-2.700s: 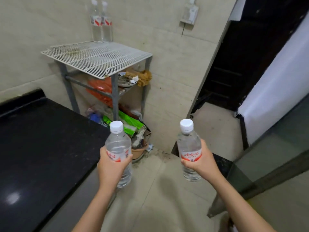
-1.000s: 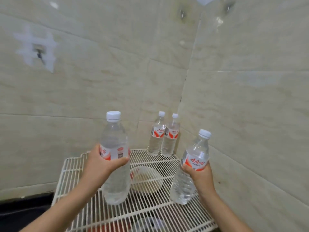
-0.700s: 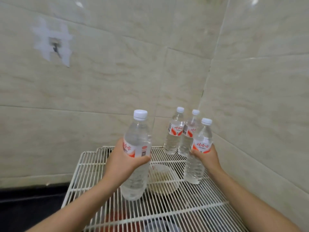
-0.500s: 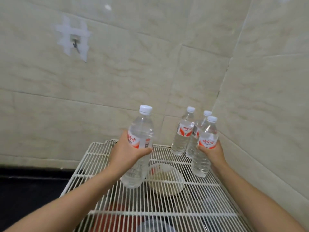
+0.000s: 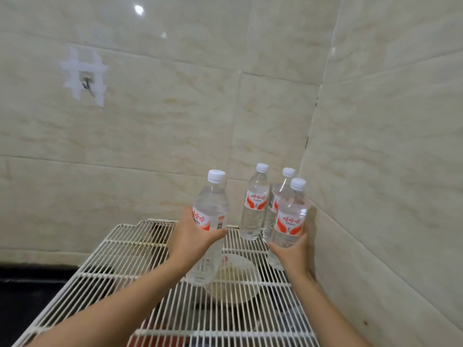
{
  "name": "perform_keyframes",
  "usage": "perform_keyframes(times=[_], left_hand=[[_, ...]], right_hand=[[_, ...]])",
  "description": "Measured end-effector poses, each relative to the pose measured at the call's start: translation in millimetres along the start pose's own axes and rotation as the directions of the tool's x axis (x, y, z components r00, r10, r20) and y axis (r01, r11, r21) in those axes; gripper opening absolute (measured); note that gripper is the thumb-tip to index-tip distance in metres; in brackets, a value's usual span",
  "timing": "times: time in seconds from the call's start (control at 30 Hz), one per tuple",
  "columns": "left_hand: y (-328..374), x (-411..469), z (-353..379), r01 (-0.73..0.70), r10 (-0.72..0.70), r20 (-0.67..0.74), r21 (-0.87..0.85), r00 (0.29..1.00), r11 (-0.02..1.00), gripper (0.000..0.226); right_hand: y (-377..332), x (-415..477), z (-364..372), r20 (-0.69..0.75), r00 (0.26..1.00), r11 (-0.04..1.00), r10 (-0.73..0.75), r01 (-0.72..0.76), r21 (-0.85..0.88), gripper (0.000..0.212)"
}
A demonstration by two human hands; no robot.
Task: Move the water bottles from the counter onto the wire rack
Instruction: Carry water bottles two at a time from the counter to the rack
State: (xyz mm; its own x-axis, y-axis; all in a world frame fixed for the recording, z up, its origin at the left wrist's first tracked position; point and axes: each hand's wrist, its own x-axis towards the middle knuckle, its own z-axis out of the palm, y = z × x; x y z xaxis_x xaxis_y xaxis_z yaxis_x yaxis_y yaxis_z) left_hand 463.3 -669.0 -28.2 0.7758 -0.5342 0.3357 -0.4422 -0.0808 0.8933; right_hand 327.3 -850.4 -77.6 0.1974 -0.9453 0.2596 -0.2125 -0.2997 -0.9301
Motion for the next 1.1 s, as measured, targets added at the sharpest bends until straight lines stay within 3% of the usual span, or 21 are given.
perform_keyframes(times=[0.2, 0.37, 0.5, 0.63, 0.77, 0.83, 0.9, 0.97, 1.1], left_hand=[[1.5, 1.6, 50.6, 0.028, -0.028, -0.062, 0.007, 0.998, 1.000, 0.056], [11.0, 15.2, 101.8, 0.040, -0.044, -0.069, -0.049, 0.997, 0.998, 0.055], [25.3, 24.7, 137.0, 0.059, -0.067, -0.089, -0.086, 0.994, 0.995, 0.057], [24.8, 31.0, 151.2, 0.040, -0.040, -0.136, -0.001, 0.990, 0.999, 0.064], [6.5, 34.4, 143.2, -0.088, 0.088, 0.023, -0.017, 0.996, 0.996, 0.070], [-4.4, 38.7, 132.5, -0.039, 0.083, 0.208, -0.207, 0.974, 0.978, 0.072], [-14.3, 44.8, 122.0, 0.076, 0.052, 0.429, -0.277, 0.902, 0.958, 0.079], [-21.5, 47.6, 116.1, 0.105, 0.031, 0.555, -0.210, 0.831, 0.972, 0.073], [-22.2, 39.0, 122.2, 0.114, -0.013, 0.470, -0.188, 0.883, 0.975, 0.075]], right_hand=[[4.0, -4.9, -5.1, -0.002, 1.000, 0.993, 0.016, -0.016, -0.120, 0.076], [15.1, 1.4, -0.2, 0.044, 0.999, 1.000, 0.002, -0.003, 0.016, 0.070], [20.5, 5.8, 0.5, 0.042, 0.999, 1.000, -0.005, 0.004, 0.020, 0.067], [25.8, 14.0, -4.6, 0.063, 0.998, 0.997, -0.010, 0.005, 0.082, 0.070], [26.7, 15.2, -6.9, 0.103, 0.994, 0.998, -0.028, 0.022, 0.060, 0.074], [25.6, 14.0, -6.0, 0.121, 0.992, 0.997, -0.033, 0.025, 0.066, 0.075], [23.8, 14.7, -7.8, 0.132, 0.991, 0.998, -0.029, 0.022, 0.052, 0.077], [23.6, 15.7, -9.8, 0.128, 0.991, 0.999, -0.032, 0.028, 0.034, 0.076], [21.6, 14.2, -9.5, 0.131, 0.990, 0.998, -0.050, 0.046, 0.031, 0.069]])
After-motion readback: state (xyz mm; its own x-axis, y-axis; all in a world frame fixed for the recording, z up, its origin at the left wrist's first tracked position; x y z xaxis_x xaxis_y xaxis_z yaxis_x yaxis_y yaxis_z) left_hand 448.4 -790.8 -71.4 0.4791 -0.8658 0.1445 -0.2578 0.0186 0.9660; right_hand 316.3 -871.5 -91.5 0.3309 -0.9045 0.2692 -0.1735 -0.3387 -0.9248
